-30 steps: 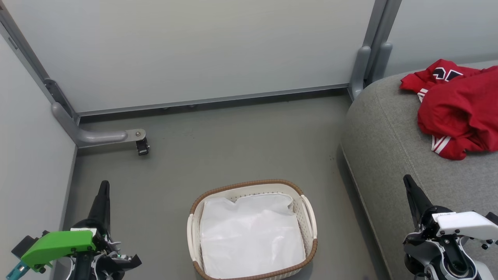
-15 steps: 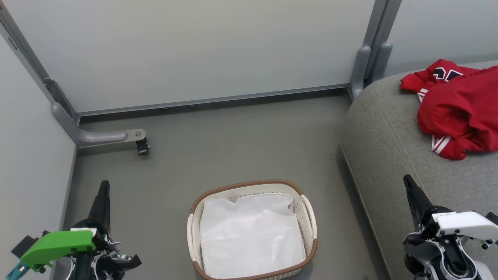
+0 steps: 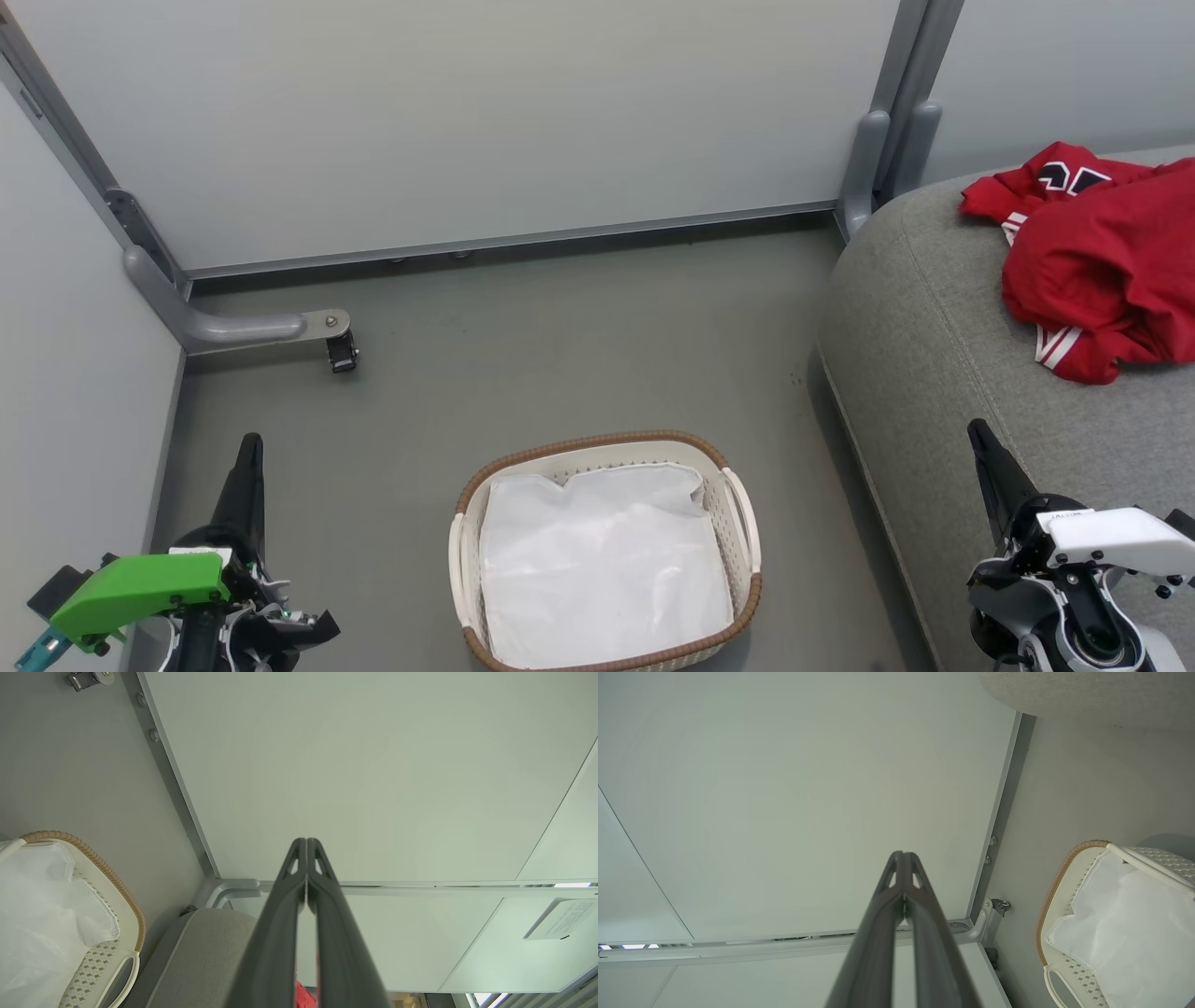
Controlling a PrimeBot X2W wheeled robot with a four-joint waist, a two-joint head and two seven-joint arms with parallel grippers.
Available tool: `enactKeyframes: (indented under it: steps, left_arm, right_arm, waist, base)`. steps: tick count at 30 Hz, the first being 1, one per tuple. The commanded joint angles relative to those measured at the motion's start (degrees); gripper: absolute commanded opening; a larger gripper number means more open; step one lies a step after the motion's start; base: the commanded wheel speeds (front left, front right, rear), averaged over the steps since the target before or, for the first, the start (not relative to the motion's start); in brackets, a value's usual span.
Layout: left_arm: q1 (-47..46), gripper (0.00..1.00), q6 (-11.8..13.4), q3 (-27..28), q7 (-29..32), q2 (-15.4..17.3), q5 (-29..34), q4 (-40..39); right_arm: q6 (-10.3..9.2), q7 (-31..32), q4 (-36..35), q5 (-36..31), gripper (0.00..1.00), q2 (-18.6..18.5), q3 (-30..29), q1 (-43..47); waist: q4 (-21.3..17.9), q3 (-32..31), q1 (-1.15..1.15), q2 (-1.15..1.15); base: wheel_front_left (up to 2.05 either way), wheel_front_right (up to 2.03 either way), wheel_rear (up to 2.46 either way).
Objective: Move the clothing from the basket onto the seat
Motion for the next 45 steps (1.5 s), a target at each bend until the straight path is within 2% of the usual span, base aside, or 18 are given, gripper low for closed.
enactKeyframes:
  steps: [1, 45]
  left_arm:
    - [-0.5, 0.0, -0.2, 0.1, 0.2, 0.2, -0.2, -0.1]
    - [-0.5, 0.0, -0.2, 0.1, 0.2, 0.2, -0.2, -0.1]
  right_arm:
    - [0.0, 0.0, -0.2, 0.2, 0.0, -0.3, -0.1, 0.6]
    - [0.0, 0.0, -0.2, 0.2, 0.0, -0.3, -0.1, 0.6]
  waist:
    - [0.0, 0.0, 0.0, 0.0]
    - [0.0, 0.0, 0.0, 0.0]
  base:
    - [0.0, 0.0, 0.0]
    - [0.0, 0.0, 0.0]
